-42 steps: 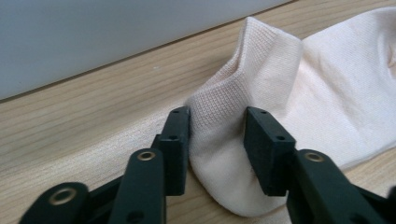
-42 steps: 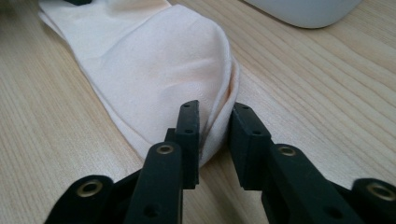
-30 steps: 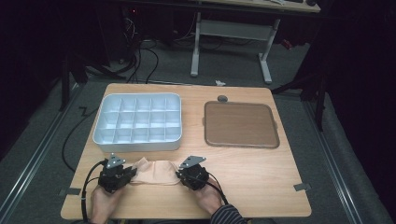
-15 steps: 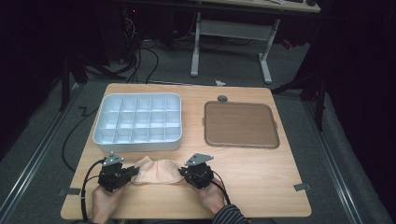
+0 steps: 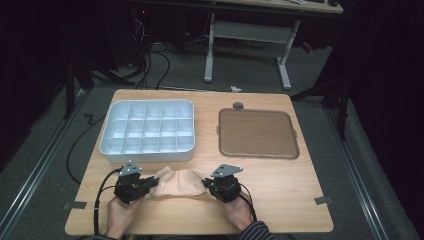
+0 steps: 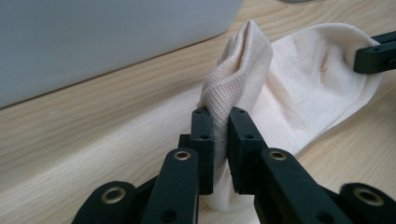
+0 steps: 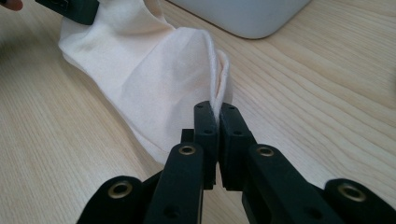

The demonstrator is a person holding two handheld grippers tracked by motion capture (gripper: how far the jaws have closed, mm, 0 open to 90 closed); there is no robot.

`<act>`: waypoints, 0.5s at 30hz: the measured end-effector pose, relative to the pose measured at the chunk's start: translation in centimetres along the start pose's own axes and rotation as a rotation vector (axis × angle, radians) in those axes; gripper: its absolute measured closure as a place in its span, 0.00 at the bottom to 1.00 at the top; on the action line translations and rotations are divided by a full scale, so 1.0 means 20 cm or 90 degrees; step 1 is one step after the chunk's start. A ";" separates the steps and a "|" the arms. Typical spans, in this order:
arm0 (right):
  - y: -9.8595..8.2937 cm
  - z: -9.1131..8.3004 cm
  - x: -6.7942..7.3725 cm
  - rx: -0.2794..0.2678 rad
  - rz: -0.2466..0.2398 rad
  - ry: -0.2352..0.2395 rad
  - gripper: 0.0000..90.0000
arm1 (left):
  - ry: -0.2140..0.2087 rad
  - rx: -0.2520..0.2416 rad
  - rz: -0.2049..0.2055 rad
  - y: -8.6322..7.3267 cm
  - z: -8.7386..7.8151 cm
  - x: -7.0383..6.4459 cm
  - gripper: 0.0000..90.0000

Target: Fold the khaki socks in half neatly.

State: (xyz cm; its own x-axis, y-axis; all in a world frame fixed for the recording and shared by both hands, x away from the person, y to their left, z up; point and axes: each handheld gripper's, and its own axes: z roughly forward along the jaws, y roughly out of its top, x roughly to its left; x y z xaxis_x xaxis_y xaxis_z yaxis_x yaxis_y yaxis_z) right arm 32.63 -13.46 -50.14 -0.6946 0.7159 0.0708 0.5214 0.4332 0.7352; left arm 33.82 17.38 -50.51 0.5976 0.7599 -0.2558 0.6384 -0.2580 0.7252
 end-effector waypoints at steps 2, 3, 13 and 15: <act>-0.02 -0.04 -0.02 -0.004 0.006 -0.006 0.97 | -0.013 -0.005 -0.002 0.02 0.02 -0.02 0.92; -0.02 -0.04 -0.02 -0.004 0.006 -0.006 0.97 | -0.013 -0.005 -0.002 0.02 0.02 -0.02 0.92; -0.07 -0.13 -0.08 -0.011 0.020 -0.024 0.97 | -0.038 -0.010 0.006 0.06 0.07 -0.08 0.92; -0.08 -0.15 -0.10 -0.011 0.023 -0.028 0.97 | -0.041 -0.011 0.010 0.07 0.08 -0.10 0.92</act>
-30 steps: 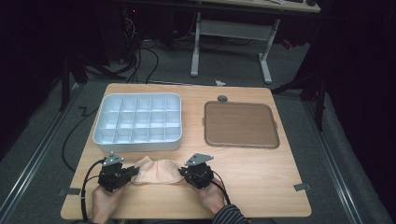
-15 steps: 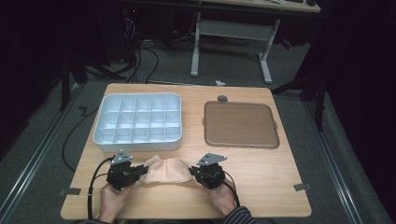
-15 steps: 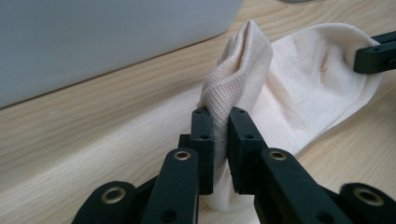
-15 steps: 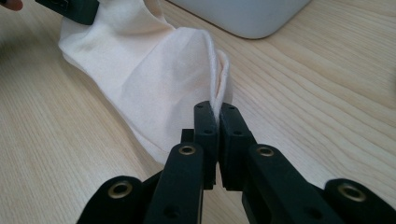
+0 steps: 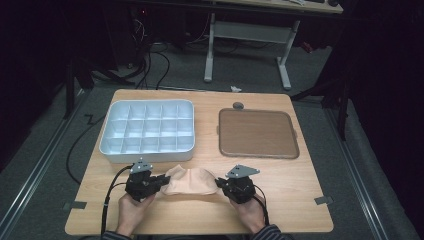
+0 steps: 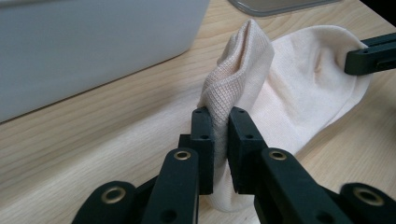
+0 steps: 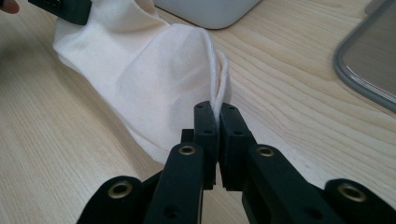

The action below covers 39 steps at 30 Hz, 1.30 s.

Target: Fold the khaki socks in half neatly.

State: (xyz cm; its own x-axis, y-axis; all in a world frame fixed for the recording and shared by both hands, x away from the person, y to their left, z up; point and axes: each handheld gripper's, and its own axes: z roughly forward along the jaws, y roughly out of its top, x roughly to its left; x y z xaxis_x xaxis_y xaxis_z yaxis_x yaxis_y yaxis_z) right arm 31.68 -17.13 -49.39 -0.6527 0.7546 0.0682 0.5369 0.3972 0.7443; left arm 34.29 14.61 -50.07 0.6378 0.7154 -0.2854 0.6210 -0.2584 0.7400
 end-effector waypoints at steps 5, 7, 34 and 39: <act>-0.02 -0.03 -0.02 -0.001 0.004 -0.008 0.97 | -0.011 -0.002 0.006 0.02 0.03 -0.03 0.92; -0.04 -0.04 -0.04 0.000 0.005 -0.014 0.97 | -0.014 -0.002 0.009 0.02 0.05 -0.04 0.91; -0.22 -0.09 -0.17 0.013 0.057 -0.055 0.96 | 0.006 0.012 0.020 0.01 0.26 -0.17 0.87; -0.22 -0.06 -0.16 0.019 0.048 -0.063 0.94 | 0.038 0.018 0.026 -0.01 0.27 -0.16 0.73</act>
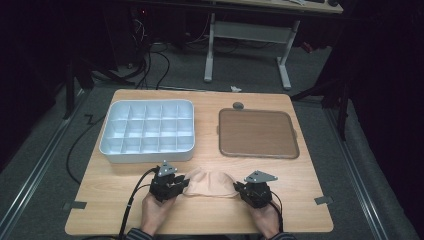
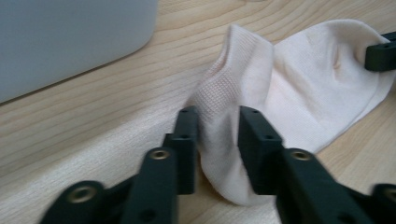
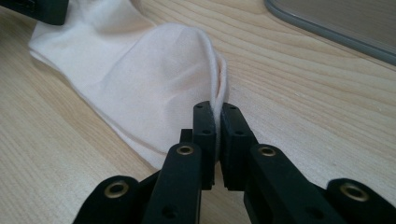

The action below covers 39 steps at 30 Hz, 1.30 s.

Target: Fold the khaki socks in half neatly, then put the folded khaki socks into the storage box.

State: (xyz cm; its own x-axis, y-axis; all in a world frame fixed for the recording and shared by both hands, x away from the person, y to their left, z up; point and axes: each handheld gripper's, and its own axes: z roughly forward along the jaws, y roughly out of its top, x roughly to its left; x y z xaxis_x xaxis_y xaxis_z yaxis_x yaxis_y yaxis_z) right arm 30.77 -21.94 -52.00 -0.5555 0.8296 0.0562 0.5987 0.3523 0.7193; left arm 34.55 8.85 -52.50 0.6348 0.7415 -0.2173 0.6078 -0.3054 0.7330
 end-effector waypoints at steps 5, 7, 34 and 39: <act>-0.01 0.03 0.00 0.003 -0.010 -0.016 0.79 | 0.049 0.012 0.014 -0.01 0.01 0.00 0.50; -0.01 0.03 0.00 0.002 -0.009 -0.018 0.77 | 0.061 0.006 0.022 -0.03 0.01 0.00 0.49; 0.14 -0.01 0.17 -0.053 -0.047 0.058 0.90 | 0.021 -0.032 -0.017 -0.01 -0.02 0.02 0.55; 0.15 0.06 0.22 -0.034 -0.058 0.080 0.93 | 0.015 -0.044 -0.026 0.00 -0.01 0.03 0.57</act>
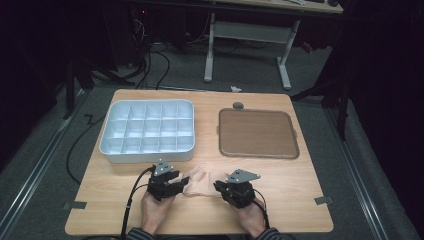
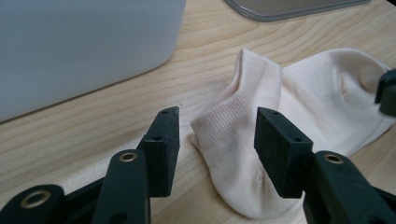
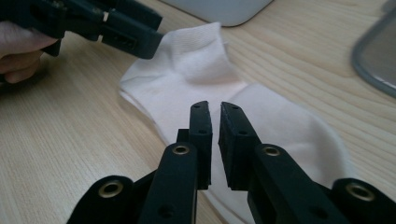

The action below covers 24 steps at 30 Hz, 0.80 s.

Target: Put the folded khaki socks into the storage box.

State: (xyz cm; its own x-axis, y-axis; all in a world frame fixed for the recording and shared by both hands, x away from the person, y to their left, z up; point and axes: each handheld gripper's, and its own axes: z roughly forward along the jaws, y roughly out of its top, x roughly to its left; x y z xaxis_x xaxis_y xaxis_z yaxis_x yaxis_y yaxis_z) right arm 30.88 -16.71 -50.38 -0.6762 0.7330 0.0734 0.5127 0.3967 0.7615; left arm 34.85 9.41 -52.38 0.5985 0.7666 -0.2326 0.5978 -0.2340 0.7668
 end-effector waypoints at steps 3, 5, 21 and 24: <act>0.01 0.06 0.03 0.013 -0.006 0.012 0.94 | -0.002 0.007 0.003 0.01 0.02 0.00 0.57; 0.02 0.07 0.04 0.014 -0.008 0.015 0.95 | -0.002 0.013 0.007 0.01 0.02 -0.01 0.57; 0.01 0.18 0.08 0.056 -0.028 0.011 0.95 | -0.004 0.046 0.031 -0.01 0.06 -0.02 0.66; 0.00 0.18 0.08 0.058 -0.031 0.010 0.95 | -0.006 0.046 0.028 -0.01 0.06 -0.02 0.68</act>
State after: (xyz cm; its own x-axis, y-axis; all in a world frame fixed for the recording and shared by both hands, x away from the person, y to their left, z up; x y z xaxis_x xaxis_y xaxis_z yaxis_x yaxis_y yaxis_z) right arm 31.69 -13.49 -52.52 -0.7095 0.7031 0.0478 0.5238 0.4808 0.7032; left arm 35.16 8.48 -53.09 0.6301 0.7489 -0.2052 0.6074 -0.3106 0.7312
